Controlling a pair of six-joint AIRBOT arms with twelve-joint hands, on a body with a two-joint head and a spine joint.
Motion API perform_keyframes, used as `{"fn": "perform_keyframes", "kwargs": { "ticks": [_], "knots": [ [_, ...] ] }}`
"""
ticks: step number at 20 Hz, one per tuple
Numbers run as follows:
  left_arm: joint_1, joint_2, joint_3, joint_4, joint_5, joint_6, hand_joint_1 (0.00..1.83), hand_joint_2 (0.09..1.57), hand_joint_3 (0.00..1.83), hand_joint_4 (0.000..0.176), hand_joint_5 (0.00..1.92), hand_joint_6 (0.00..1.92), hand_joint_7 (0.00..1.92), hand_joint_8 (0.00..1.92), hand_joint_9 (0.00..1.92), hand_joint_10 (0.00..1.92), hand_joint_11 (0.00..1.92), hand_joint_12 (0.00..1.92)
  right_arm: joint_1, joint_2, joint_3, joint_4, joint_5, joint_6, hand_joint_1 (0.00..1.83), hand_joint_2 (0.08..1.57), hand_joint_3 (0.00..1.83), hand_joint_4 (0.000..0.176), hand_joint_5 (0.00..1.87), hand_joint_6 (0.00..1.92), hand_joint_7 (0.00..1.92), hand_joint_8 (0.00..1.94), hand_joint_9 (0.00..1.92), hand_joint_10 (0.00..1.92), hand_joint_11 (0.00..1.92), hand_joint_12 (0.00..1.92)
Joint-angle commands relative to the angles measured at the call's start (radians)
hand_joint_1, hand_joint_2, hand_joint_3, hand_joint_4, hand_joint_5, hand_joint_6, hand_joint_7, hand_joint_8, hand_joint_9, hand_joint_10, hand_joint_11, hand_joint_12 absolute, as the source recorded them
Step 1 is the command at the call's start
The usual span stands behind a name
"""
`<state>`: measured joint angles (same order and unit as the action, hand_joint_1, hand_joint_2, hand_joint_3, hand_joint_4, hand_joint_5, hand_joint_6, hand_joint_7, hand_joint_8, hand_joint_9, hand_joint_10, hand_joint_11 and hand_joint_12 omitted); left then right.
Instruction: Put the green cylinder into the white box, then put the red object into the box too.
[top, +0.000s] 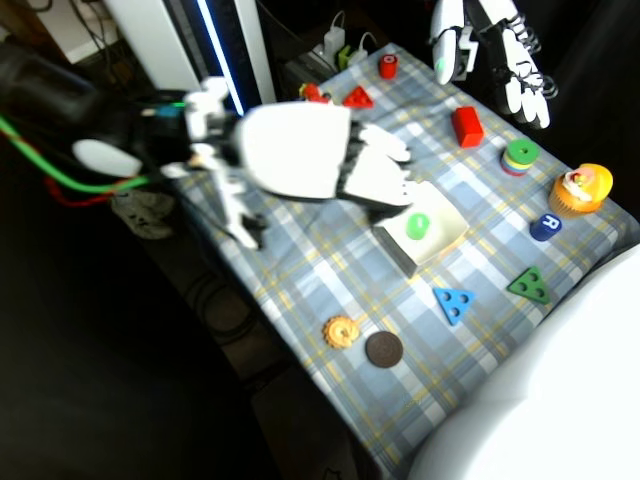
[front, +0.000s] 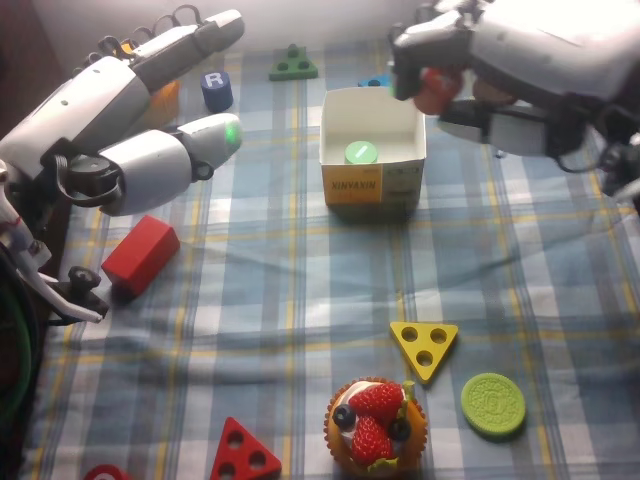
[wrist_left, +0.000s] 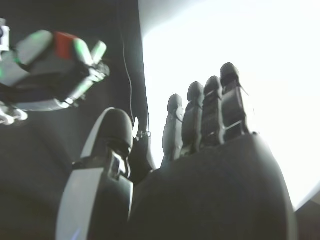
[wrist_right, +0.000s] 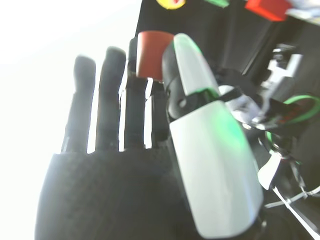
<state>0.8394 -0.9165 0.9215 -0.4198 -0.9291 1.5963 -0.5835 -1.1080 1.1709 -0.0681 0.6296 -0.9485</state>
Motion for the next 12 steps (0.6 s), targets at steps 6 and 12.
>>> {"fn": "perform_keyframes", "kwargs": {
  "ticks": [6, 12],
  "knots": [
    [-0.011, -0.005, 0.008, 0.023, -0.110, -0.005, 0.42, 1.42, 0.00, 0.076, 0.15, 0.02, 0.07, 0.01, 0.00, 0.00, 0.00, 0.00, 0.077, -0.113, 0.128, 0.014, -0.070, 0.000, 0.91, 1.23, 0.00, 0.037, 0.18, 0.52, 0.39, 0.81, 0.22, 1.03, 0.01, 1.54],
    [-0.009, -0.005, -0.003, 0.023, -0.124, -0.005, 0.48, 1.39, 0.00, 0.090, 0.14, 0.00, 0.02, 0.00, 0.00, 0.00, 0.00, 0.00, 0.082, -0.047, 0.053, 0.034, 0.018, 0.000, 0.54, 1.23, 0.00, 0.060, 0.00, 0.00, 0.00, 0.00, 0.00, 0.00, 0.00, 0.00]
  ]
}}
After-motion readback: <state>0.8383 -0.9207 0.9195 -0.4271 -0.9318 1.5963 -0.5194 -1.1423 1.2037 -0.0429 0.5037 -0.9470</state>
